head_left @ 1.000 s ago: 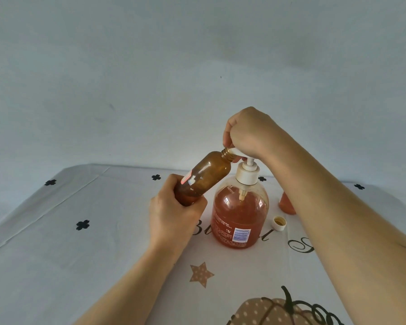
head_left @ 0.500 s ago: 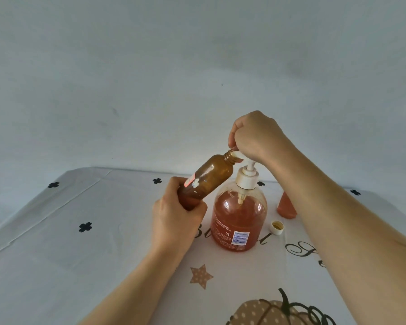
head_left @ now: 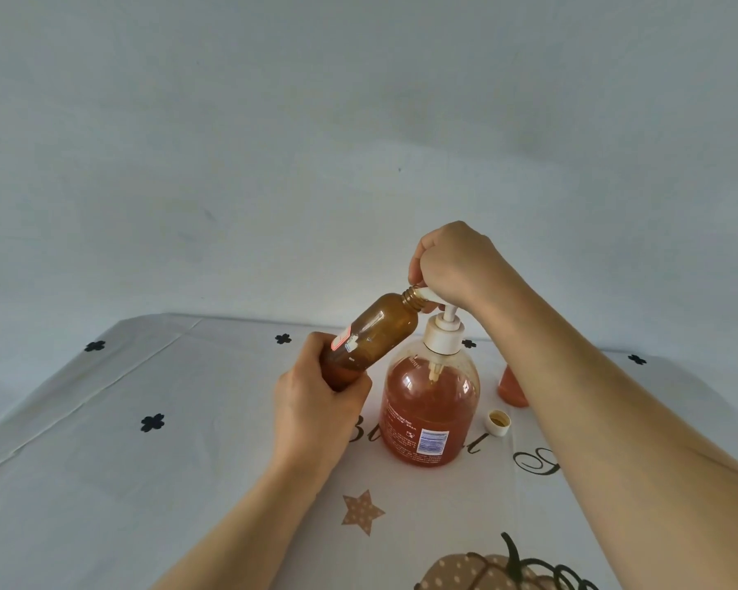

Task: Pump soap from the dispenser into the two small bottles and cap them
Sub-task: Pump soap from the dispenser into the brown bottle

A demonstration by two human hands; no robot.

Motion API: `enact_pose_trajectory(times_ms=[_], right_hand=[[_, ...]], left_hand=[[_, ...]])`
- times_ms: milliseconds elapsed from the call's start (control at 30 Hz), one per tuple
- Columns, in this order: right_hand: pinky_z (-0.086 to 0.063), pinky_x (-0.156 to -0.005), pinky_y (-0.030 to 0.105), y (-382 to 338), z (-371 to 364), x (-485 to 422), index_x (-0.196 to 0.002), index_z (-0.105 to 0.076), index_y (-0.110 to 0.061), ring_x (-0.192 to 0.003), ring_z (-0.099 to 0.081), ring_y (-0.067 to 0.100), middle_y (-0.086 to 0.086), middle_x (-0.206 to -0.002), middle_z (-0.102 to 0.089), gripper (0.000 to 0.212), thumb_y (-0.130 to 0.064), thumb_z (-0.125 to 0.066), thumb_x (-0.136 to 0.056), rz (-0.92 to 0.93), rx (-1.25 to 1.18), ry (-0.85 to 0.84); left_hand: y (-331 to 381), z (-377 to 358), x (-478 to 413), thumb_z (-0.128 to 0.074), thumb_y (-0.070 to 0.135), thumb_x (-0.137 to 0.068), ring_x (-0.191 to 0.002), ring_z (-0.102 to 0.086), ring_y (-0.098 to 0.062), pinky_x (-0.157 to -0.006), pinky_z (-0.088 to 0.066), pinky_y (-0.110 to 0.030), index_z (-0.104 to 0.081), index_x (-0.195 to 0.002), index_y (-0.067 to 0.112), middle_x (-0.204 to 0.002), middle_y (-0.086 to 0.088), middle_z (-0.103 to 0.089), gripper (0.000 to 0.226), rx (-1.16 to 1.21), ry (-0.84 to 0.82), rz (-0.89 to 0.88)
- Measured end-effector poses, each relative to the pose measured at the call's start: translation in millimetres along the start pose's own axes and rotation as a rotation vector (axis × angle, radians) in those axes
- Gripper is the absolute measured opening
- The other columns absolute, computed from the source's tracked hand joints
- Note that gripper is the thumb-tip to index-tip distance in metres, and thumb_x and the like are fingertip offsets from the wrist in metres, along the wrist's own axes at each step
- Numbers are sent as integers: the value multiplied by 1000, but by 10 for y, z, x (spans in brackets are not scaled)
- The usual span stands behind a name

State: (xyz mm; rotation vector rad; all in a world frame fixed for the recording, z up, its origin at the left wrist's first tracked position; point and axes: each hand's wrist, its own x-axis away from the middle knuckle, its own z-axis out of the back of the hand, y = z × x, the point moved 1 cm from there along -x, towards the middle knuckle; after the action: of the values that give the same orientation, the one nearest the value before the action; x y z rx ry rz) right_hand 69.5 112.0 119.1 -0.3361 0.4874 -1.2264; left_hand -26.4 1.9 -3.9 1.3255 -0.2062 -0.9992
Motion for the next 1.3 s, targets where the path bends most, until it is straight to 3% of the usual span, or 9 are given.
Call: enact_pose_trajectory(times_ms=[267, 400, 700, 867, 1000, 1167, 1300], right_hand=[[-56, -92, 44, -12, 15, 17, -99, -72, -4, -97, -67, 30, 12, -103, -72, 28, -2, -47, -87, 5, -8, -71], [-55, -93, 45, 6, -10, 37, -102, -71, -2, -98, -67, 32, 14, -101, -73, 33, 0, -43, -86, -14, -12, -114], [-54, -79, 35, 117, -135, 3, -92, -71, -11, -88, -62, 25, 5, -98, -70, 27, -4, -45, -86, -2, 50, -55], [-49, -68, 31, 70, -47, -20, -89, -70, -12, -79, -63, 23, 4, -92, -71, 29, -6, -42, -86, -7, 58, -11], [-43, -66, 29, 25, 65, 77, -91, -71, -14, -87, -65, 25, 3, -91, -71, 32, -5, -41, -86, 2, -28, 131], [-39, -58, 26, -9, 68, 100, -91, -72, -13, -83, -65, 24, 4, -89, -72, 32, -2, -42, -85, 6, -18, 122], [-53, -73, 33, 5, 43, 80, -90, -72, -11, -86, -65, 26, 6, -92, -71, 30, -2, -44, -84, 8, -7, 84]], left_hand=[[-8, 4, -5, -70, 4, -76, -64, -55, 3, -51, -41, -8, -50, -77, 31, -62, 9, -57, 34, -3, 13, 6], [-24, 8, -7, -69, 1, -74, -60, -54, 5, -48, -39, -7, -56, -81, 23, -62, 7, -58, 27, 10, 11, 33], [-58, 12, -26, -68, 2, -73, -59, -54, 7, -48, -38, -7, -55, -80, 23, -59, 5, -57, 26, -31, -7, 73], [-47, -5, -31, -65, 5, -77, -68, -55, 2, -50, -41, -10, -51, -97, 26, -69, 9, -59, 33, 14, 1, 43], [-55, -12, -10, -67, 4, -79, -71, -56, 0, -54, -43, -10, -46, -101, 29, -76, 11, -59, 39, 52, -7, 10], [-42, -8, -24, -67, 4, -79, -70, -54, 8, -54, -41, -6, -50, -95, 29, -75, 13, -58, 34, 52, -3, 15], [-49, -8, -23, -68, 4, -78, -69, -54, 2, -53, -42, -8, -52, -86, 29, -70, 10, -59, 31, 49, 0, 18]])
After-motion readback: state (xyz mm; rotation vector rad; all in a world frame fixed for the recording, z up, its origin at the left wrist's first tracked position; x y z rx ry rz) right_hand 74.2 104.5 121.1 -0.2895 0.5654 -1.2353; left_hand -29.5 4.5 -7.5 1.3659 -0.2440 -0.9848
